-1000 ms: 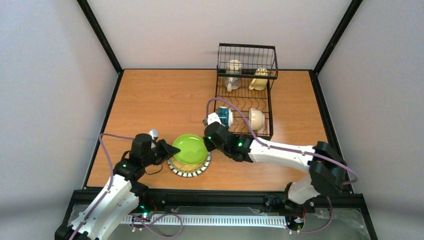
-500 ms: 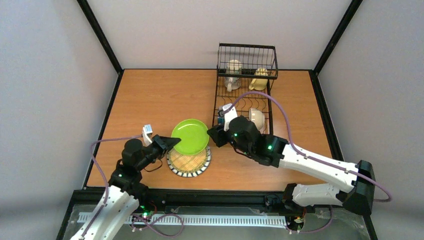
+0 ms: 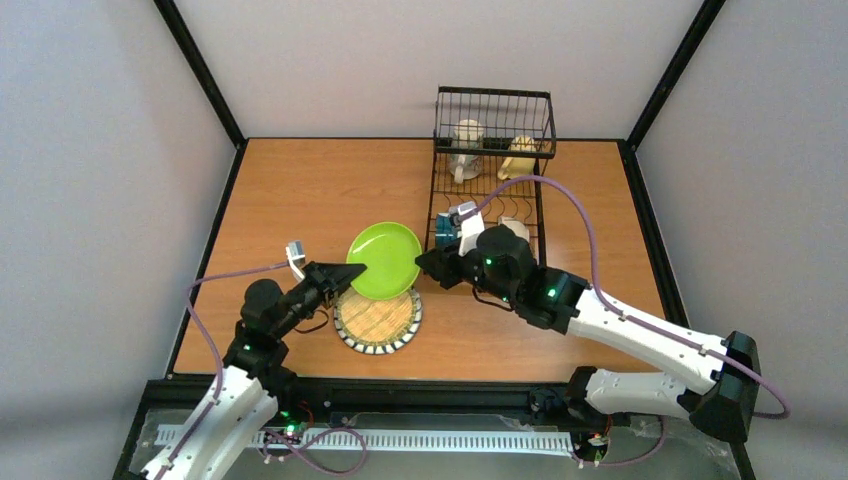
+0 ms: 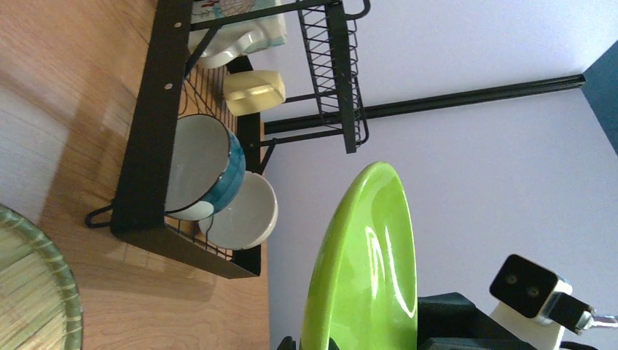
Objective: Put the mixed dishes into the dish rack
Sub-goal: Pass from the left arm to the right
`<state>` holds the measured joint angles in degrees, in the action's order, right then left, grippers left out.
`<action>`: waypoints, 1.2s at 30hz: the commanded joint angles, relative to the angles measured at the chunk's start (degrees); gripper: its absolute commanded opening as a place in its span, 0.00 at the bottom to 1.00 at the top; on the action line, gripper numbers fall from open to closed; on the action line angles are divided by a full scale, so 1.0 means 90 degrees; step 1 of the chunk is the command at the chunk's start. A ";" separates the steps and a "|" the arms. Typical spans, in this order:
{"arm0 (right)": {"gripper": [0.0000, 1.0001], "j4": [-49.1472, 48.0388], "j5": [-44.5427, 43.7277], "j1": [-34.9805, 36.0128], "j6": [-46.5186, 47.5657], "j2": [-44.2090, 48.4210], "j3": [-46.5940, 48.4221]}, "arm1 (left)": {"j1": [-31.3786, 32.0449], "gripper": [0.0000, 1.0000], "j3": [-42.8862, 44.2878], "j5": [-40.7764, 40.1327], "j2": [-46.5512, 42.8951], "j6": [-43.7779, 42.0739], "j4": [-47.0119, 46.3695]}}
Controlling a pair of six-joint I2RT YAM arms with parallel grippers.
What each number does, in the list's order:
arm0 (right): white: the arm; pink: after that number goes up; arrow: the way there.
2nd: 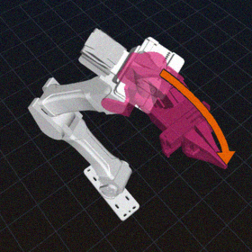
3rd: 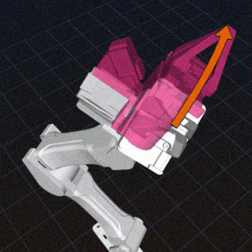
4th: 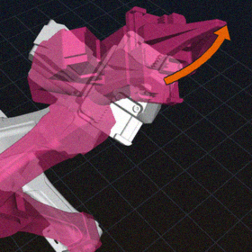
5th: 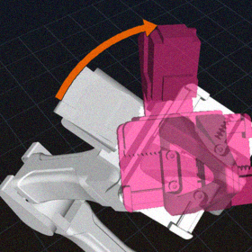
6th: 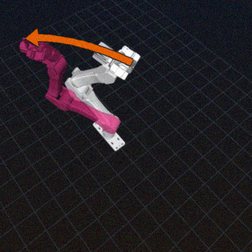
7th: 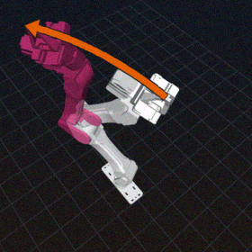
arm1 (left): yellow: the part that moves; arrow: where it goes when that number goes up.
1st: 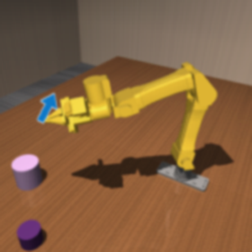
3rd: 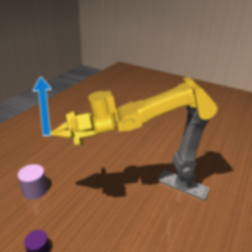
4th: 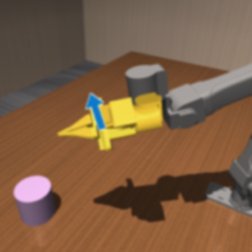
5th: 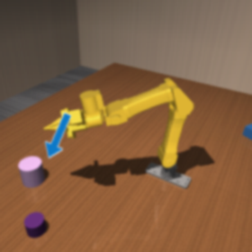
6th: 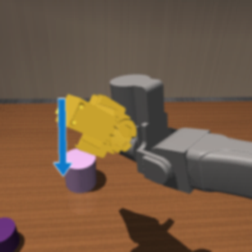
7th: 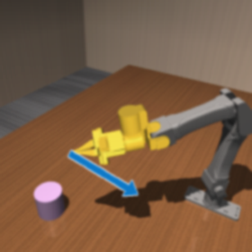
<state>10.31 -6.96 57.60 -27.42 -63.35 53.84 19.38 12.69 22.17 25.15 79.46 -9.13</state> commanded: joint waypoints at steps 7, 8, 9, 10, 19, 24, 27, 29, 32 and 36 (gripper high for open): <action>0.85 -0.0519 0.0927 -0.0292 -0.0362 -0.0030 -0.0071 | -0.0024 0.00 0.0021 0.0277 0.0345 0.0280 -0.1007; 0.85 -0.0563 0.0970 -0.0304 -0.0382 -0.0068 -0.0072 | -0.0019 0.00 0.0013 0.0280 0.0378 0.0294 -0.1061; 0.84 -0.0602 0.1009 -0.0320 -0.0415 -0.0104 -0.0067 | -0.0021 0.00 0.0016 0.0289 0.0422 0.0308 -0.1128; 0.83 -0.0651 0.1039 -0.0324 -0.0444 -0.0146 -0.0071 | -0.0024 0.00 0.0005 0.0301 0.0478 0.0333 -0.1201; 0.67 -0.0970 0.1234 -0.0436 -0.0642 -0.0477 -0.0086 | -0.0023 0.00 0.0123 0.0465 0.1032 0.0405 -0.1754; 0.30 -0.0935 0.1123 -0.0493 -0.0711 -0.0541 -0.0034 | -0.0023 0.00 0.0219 0.0523 0.1215 0.0367 -0.1842; 0.09 -0.0821 0.1033 -0.0502 -0.0713 -0.0590 0.0046 | -0.0022 0.00 0.0269 0.0603 0.1348 0.0318 -0.1833; 0.02 -0.0766 0.1009 -0.0504 -0.0713 -0.0646 0.0106 | -0.0018 0.03 0.0332 0.0617 0.1417 0.0264 -0.1691; 0.02 -0.0761 0.1008 -0.0509 -0.0728 -0.0674 0.0131 | -0.0024 0.29 0.0486 0.0499 0.1376 0.0104 -0.1235; 0.02 -0.0722 0.0999 -0.0504 -0.0713 -0.0685 0.0168 | -0.0023 0.52 0.0673 0.0340 0.1260 -0.0111 -0.0793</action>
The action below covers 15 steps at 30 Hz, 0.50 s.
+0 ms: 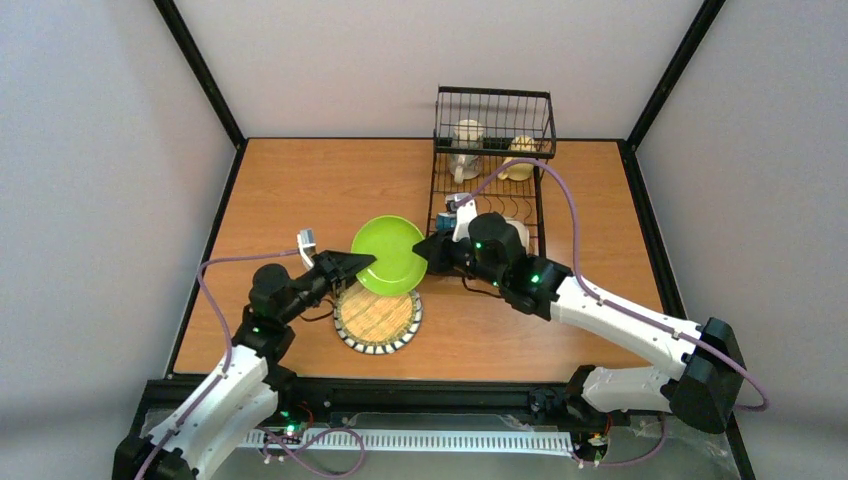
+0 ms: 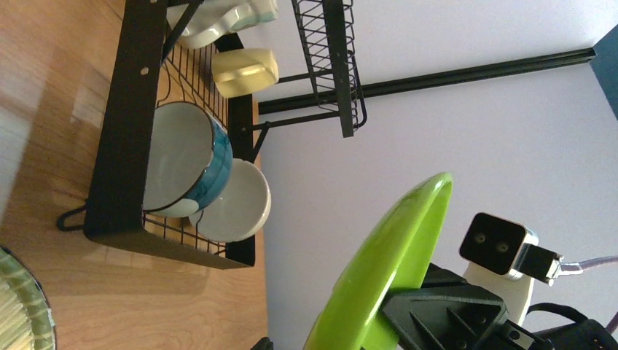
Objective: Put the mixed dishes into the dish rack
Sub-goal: Pass from the left arm to the right, then insert the plate into the dish rack.
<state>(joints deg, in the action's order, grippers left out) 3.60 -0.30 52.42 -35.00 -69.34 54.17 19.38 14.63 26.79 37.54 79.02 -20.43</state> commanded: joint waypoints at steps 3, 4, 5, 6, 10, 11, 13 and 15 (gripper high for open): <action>0.02 0.0061 0.0238 0.0071 0.0177 0.0000 0.0200 | -0.0019 0.64 0.0595 -0.0337 -0.0187 -0.0192 0.0751; 0.02 0.0094 0.0210 0.0073 0.0194 0.0008 0.0244 | -0.0023 0.67 0.0629 -0.0381 -0.0200 -0.0226 0.0824; 0.02 0.0131 0.0176 0.0074 0.0228 0.0023 0.0302 | -0.0017 0.71 0.0680 -0.0439 -0.0214 -0.0270 0.0906; 0.02 0.0171 0.0118 0.0074 0.0280 0.0033 0.0358 | -0.0023 0.73 0.0723 -0.0495 -0.0221 -0.0315 0.0981; 0.02 0.0364 -0.0165 0.0074 0.0468 0.0048 0.0660 | -0.0023 0.80 0.0875 -0.0746 -0.0312 -0.0395 0.1250; 0.02 0.0406 -0.0226 0.0074 0.0509 0.0048 0.0728 | -0.0024 0.80 0.0899 -0.0828 -0.0343 -0.0414 0.1302; 0.02 0.0470 -0.0304 0.0073 0.0562 0.0047 0.0839 | -0.0023 0.81 0.0979 -0.1020 -0.0403 -0.0441 0.1420; 0.02 0.0498 -0.0423 0.0073 0.0617 0.0067 0.0951 | -0.0022 0.81 0.1049 -0.1252 -0.0455 -0.0481 0.1525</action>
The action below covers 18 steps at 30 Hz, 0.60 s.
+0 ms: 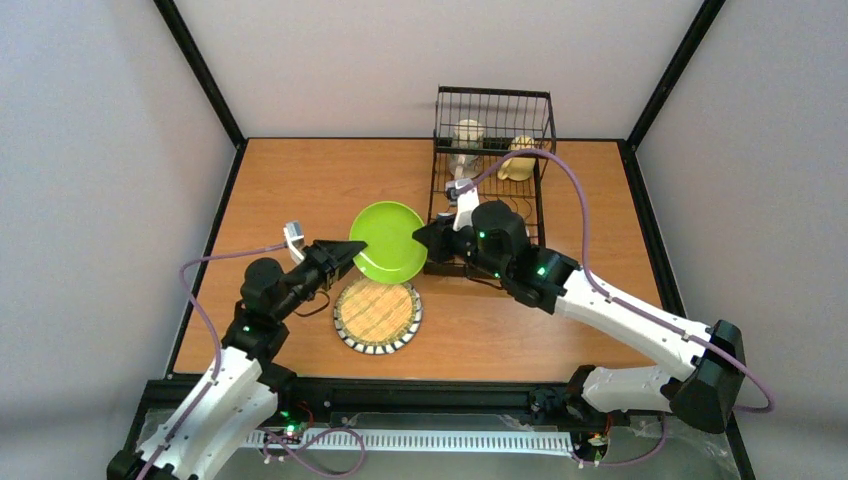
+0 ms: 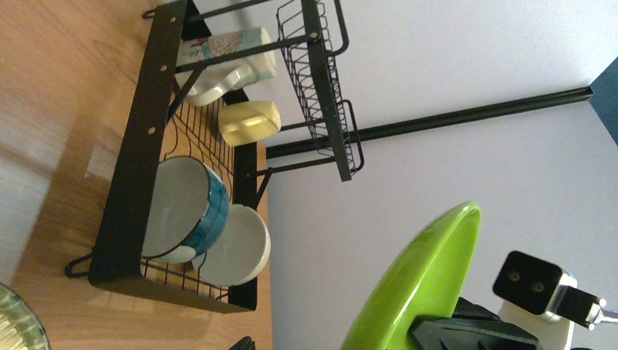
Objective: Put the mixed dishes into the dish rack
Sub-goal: Insert the plate into the dish rack.
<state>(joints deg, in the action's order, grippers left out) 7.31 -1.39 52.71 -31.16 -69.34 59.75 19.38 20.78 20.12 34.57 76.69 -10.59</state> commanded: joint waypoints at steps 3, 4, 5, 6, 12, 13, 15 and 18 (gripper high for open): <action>0.02 0.0173 -0.0499 0.0042 0.0303 0.0070 0.0497 | -0.0023 0.81 0.0441 -0.0824 -0.0152 -0.0248 0.0543; 0.02 0.0200 -0.0572 0.0042 0.0339 0.0068 0.0558 | -0.0020 0.81 0.0461 -0.0924 -0.0150 -0.0249 0.0579; 0.02 0.0225 -0.0658 0.0042 0.0388 0.0063 0.0625 | -0.0021 0.81 0.0480 -0.1045 -0.0141 -0.0249 0.0612; 0.02 0.0269 -0.0760 0.0042 0.0450 0.0051 0.0693 | -0.0019 0.81 0.0490 -0.1203 -0.0139 -0.0248 0.0642; 0.02 0.0421 -0.1823 0.0004 0.1036 -0.0126 0.1192 | -0.0017 0.82 0.0566 -0.1713 -0.0103 -0.0219 0.0737; 0.02 0.0451 -0.1958 -0.0031 0.1148 -0.0202 0.1300 | -0.0023 0.82 0.0585 -0.1758 -0.0079 -0.0240 0.0742; 0.02 0.0434 -0.2300 -0.0120 0.1377 -0.0342 0.1516 | -0.0016 0.82 0.0615 -0.1785 -0.0010 -0.0290 0.0747; 0.02 0.0382 -0.2709 -0.0407 0.1713 -0.0644 0.1836 | -0.0022 0.82 0.0649 -0.1769 0.0108 -0.0363 0.0771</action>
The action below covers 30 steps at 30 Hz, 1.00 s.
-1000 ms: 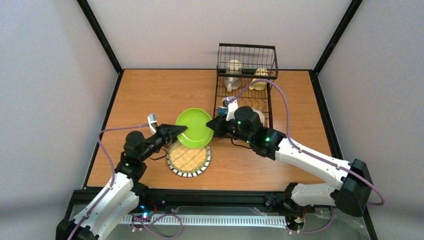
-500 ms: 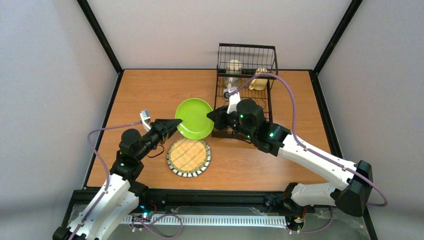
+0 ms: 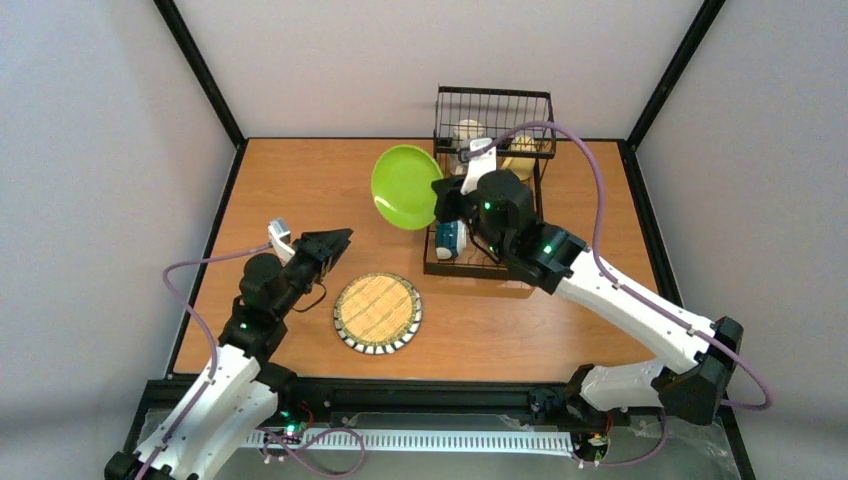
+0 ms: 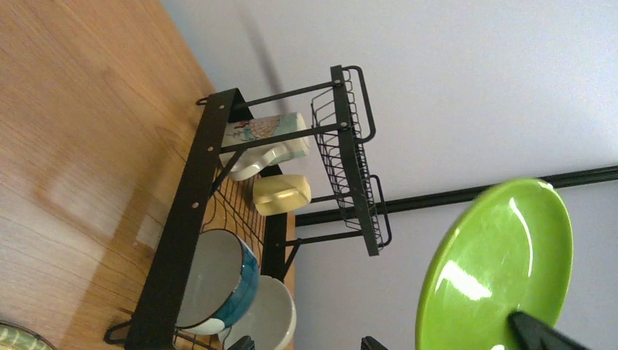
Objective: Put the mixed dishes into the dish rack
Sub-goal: Insert the plate into the dish rack.
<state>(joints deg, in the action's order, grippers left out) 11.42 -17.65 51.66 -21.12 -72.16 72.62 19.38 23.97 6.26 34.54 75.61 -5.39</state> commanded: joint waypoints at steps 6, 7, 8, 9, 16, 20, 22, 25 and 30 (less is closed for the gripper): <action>0.02 -0.0319 -0.1582 -0.1214 0.1212 -0.1042 0.1023 | -0.0017 0.82 0.0290 -0.0201 0.0192 -0.0408 0.0215; 0.02 -0.0366 -0.1642 -0.1358 0.1328 -0.1142 0.1112 | -0.0023 0.82 0.0295 -0.0185 0.0204 -0.0449 0.0222; 0.02 -0.0424 -0.1694 -0.1493 0.1425 -0.1255 0.1204 | -0.0021 0.82 0.0307 -0.0167 0.0220 -0.0496 0.0239; 0.02 -0.0458 -0.1745 -0.1618 0.1497 -0.1377 0.1304 | -0.0024 0.82 0.0319 -0.0155 0.0240 -0.0537 0.0267; 0.02 -0.0689 -0.1862 -0.2313 0.1961 -0.2059 0.2067 | -0.0023 0.82 0.0271 -0.0051 0.0354 -0.0703 0.0286; 0.02 -0.0762 -0.2045 -0.2572 0.2276 -0.2373 0.2628 | -0.0019 0.82 0.0210 0.0002 0.0404 -0.0689 0.0231; 0.02 -0.0825 -0.2208 -0.2657 0.2567 -0.2519 0.2807 | -0.0017 0.82 0.0173 0.0032 0.0418 -0.0673 0.0187; 0.02 -0.1002 -0.2417 -0.2797 0.2814 -0.2678 0.2937 | -0.0022 0.82 0.0123 0.0079 0.0420 -0.0649 0.0150; 0.02 -0.1394 -0.2678 -0.3069 0.3299 -0.2903 0.3005 | -0.0019 0.82 0.0102 0.0105 0.0369 -0.0675 0.0197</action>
<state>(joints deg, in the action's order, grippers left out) 3.22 -38.17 25.98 3.62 -96.33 98.26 19.38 24.36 6.81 38.13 70.87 -3.81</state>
